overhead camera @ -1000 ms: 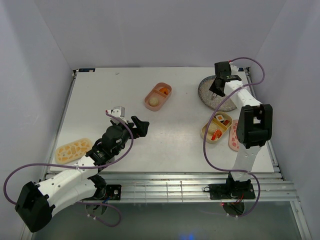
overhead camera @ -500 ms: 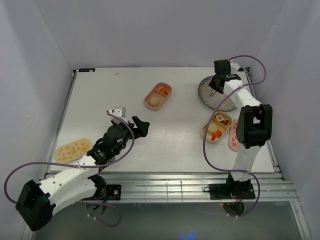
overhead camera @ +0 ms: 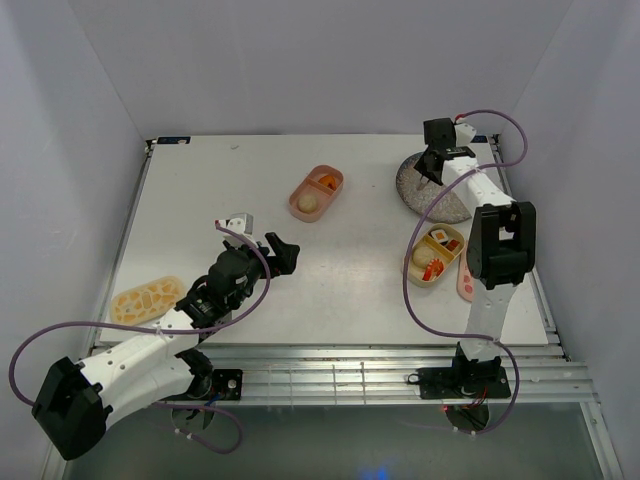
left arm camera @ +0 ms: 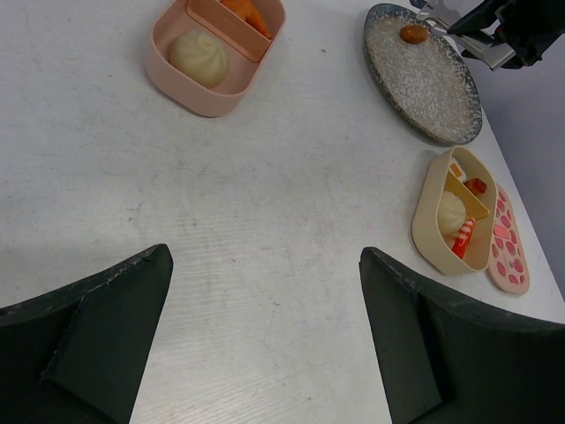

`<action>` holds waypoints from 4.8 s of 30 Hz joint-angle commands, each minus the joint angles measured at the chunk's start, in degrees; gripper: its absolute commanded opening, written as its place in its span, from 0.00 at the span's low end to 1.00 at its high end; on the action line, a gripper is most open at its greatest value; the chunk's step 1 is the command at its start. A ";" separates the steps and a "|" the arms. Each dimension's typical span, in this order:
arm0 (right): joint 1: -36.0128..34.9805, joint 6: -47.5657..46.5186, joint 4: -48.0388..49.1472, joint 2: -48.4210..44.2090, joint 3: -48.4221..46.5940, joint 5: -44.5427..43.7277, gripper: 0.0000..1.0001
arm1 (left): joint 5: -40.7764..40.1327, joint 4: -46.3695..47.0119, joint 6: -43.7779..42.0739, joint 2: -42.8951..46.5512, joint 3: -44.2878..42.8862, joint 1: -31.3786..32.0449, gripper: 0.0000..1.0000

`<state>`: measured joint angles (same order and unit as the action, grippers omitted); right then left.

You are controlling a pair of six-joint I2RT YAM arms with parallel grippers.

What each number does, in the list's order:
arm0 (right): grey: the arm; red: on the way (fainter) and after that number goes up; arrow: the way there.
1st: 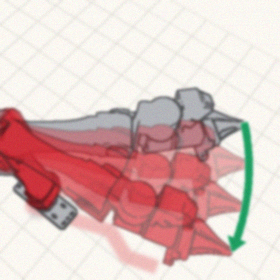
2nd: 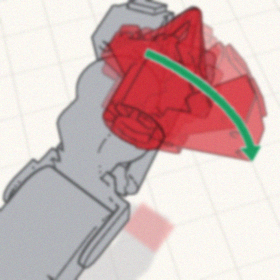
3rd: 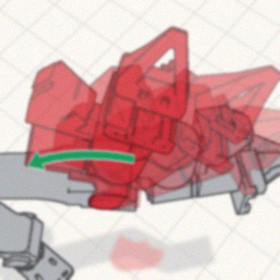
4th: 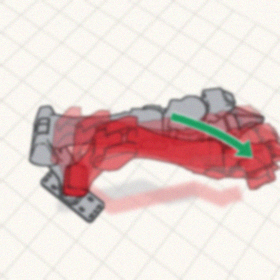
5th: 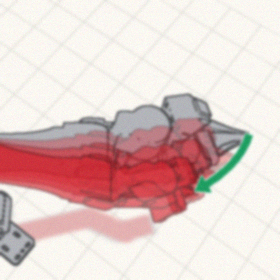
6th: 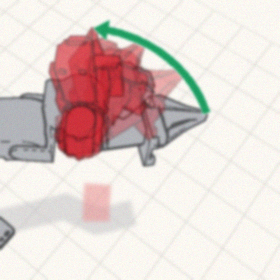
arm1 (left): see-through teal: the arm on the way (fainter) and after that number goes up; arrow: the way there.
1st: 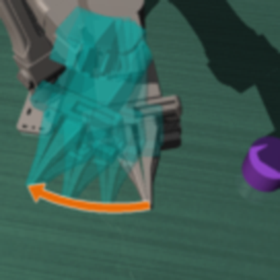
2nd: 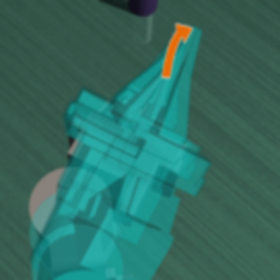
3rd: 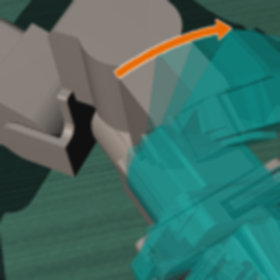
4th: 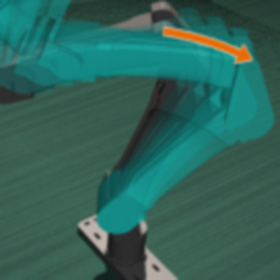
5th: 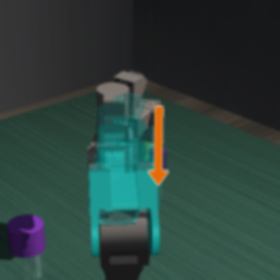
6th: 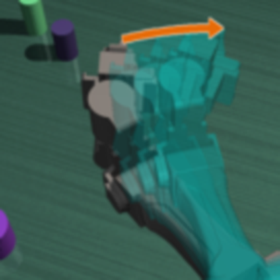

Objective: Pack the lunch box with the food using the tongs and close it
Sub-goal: Pick up the fake food from the plate.

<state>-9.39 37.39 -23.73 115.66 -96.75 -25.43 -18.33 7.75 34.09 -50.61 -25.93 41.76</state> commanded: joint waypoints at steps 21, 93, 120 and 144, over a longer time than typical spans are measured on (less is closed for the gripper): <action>-0.19 4.62 4.48 1.76 1.30 -2.60 0.50 | 0.40 0.25 -0.16 0.25 -0.17 0.17 0.98; 3.76 -9.96 1.75 -0.96 5.79 18.57 0.44 | 1.19 0.25 0.02 0.86 -0.43 0.17 0.98; 5.52 -10.23 -6.42 -0.16 -2.57 22.44 0.49 | 1.10 0.16 -0.16 0.78 -0.43 0.17 0.98; 5.52 -6.62 -7.04 2.03 -3.45 23.32 0.46 | 0.49 0.07 -0.25 1.74 -0.35 0.25 0.98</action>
<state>-4.12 30.06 -30.41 116.99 -97.73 -2.79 -17.54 7.77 33.91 -50.04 -25.93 41.76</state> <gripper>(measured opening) 0.475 0.979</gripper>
